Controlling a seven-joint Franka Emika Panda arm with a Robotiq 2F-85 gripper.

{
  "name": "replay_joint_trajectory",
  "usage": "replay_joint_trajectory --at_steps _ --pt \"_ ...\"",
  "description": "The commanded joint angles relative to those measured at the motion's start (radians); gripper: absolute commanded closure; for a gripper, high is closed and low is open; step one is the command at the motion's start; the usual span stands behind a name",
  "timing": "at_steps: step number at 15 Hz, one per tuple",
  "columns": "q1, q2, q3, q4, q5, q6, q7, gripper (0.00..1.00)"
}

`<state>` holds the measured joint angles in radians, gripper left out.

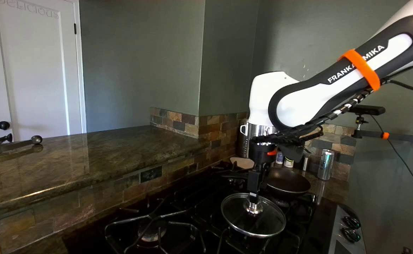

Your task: Move the pan downwards and put the lid on it

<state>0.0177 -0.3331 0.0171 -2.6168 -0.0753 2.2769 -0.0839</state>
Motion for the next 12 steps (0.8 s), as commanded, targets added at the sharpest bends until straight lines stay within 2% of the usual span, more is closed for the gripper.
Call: replay_joint_trajectory --at_steps 1,10,11,12 --pt "-0.008 0.024 0.016 -0.025 -0.034 0.063 0.054 0.00" --pt "-0.012 0.067 0.019 -0.023 -0.074 0.083 0.105 0.01" --pt "-0.012 0.070 0.018 -0.023 -0.075 0.086 0.107 0.07" --pt "-0.013 0.071 0.019 -0.023 -0.077 0.090 0.112 0.17"
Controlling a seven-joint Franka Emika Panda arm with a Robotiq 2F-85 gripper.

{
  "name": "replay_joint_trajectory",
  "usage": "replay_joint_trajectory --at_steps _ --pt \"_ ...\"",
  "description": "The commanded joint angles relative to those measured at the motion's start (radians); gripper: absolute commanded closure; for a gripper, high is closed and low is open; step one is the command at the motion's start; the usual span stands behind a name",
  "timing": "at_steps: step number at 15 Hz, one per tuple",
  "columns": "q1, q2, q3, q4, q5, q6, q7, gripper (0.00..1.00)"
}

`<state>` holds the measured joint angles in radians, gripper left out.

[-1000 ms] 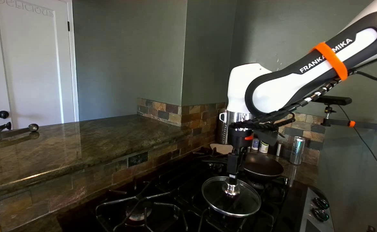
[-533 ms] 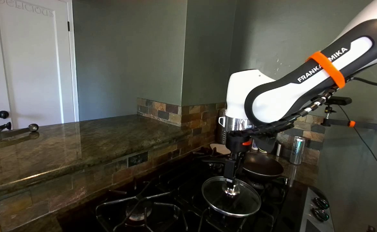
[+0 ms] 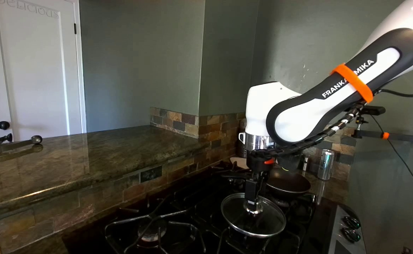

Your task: Move the pan downwards and put the lid on it

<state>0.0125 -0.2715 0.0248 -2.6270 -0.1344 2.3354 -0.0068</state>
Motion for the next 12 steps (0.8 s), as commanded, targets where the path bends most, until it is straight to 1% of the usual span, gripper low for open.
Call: replay_joint_trajectory --at_steps 1,2,3,4,5,6,7,10,12 --pt "-0.008 0.011 0.012 -0.013 -0.020 0.035 0.037 0.30" --pt "-0.008 0.012 0.012 -0.013 -0.021 0.038 0.040 0.38" --pt "-0.008 0.014 0.012 -0.012 -0.024 0.041 0.044 0.47" --pt "-0.008 0.015 0.012 -0.011 -0.027 0.043 0.045 0.51" --pt "-0.009 0.016 0.014 -0.010 -0.031 0.044 0.050 0.20" --pt "-0.009 0.016 0.015 -0.010 -0.033 0.047 0.052 0.18" --pt "-0.010 0.016 0.015 -0.010 -0.036 0.050 0.056 0.18" --pt "-0.010 0.023 0.015 -0.008 -0.042 0.060 0.060 0.00" --pt "-0.009 0.028 0.016 -0.006 -0.046 0.068 0.061 0.00"
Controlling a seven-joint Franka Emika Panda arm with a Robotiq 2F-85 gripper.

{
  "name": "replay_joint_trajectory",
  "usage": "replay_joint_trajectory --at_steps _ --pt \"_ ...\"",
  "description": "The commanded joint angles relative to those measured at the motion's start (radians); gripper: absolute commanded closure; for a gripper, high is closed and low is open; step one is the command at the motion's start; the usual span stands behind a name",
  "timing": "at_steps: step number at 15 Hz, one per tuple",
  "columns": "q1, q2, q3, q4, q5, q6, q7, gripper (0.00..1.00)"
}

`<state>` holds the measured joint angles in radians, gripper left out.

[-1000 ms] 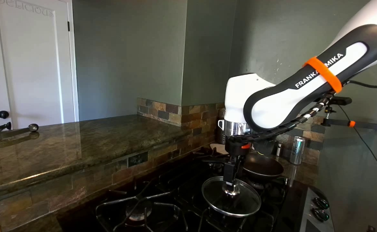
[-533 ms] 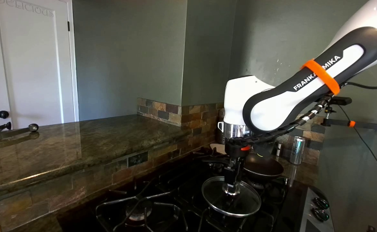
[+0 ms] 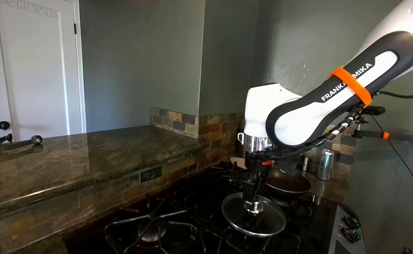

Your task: Move the pan downwards and put the lid on it

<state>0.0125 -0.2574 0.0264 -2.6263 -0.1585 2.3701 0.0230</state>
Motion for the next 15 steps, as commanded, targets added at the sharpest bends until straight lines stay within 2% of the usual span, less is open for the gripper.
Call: replay_joint_trajectory --at_steps 1,2,3,8,10,11,15 --pt "-0.009 0.016 0.014 -0.007 -0.025 0.037 0.031 0.11" --pt "-0.009 0.017 0.014 -0.007 -0.029 0.039 0.032 0.25" --pt "-0.009 0.018 0.015 -0.007 -0.032 0.042 0.033 0.25" --pt "-0.010 0.026 0.018 -0.003 -0.041 0.052 0.038 0.64" --pt "-0.010 0.027 0.018 0.002 -0.043 0.053 0.037 0.69" --pt "-0.010 0.027 0.017 0.003 -0.043 0.053 0.036 0.77" --pt "-0.006 0.027 0.015 0.006 -0.033 0.049 0.024 0.77"
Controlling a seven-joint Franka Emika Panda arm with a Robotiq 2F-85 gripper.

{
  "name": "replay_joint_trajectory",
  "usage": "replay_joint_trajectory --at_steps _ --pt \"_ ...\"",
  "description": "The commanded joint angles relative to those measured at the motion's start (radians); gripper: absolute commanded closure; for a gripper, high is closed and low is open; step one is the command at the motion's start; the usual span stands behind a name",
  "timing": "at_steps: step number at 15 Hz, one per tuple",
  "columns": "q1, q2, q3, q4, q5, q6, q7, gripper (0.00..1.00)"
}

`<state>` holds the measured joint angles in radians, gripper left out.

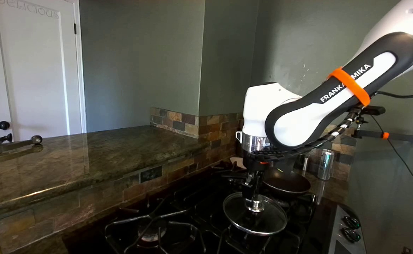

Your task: Move the pan downwards and put the lid on it

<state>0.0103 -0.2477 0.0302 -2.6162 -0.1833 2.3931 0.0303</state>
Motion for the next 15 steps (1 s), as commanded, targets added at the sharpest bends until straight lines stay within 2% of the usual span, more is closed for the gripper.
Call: replay_joint_trajectory --at_steps 1,2,3,7,10,11,12,15 --pt "-0.004 0.018 0.011 -0.002 -0.009 0.022 0.017 0.63" --pt "-0.004 0.017 0.011 -0.002 -0.008 0.020 0.015 0.27" --pt "-0.004 0.015 0.011 -0.003 -0.009 0.018 0.013 0.26" --pt "0.000 0.009 0.007 -0.007 -0.003 0.010 -0.004 0.01" --pt "0.003 0.011 0.005 -0.007 0.003 0.009 -0.017 0.00" --pt "0.005 0.013 0.004 -0.007 0.008 0.008 -0.024 0.25" --pt "0.007 0.015 0.003 -0.006 0.011 0.006 -0.031 0.25" --pt "0.012 0.021 0.000 -0.004 0.025 0.001 -0.053 0.48"
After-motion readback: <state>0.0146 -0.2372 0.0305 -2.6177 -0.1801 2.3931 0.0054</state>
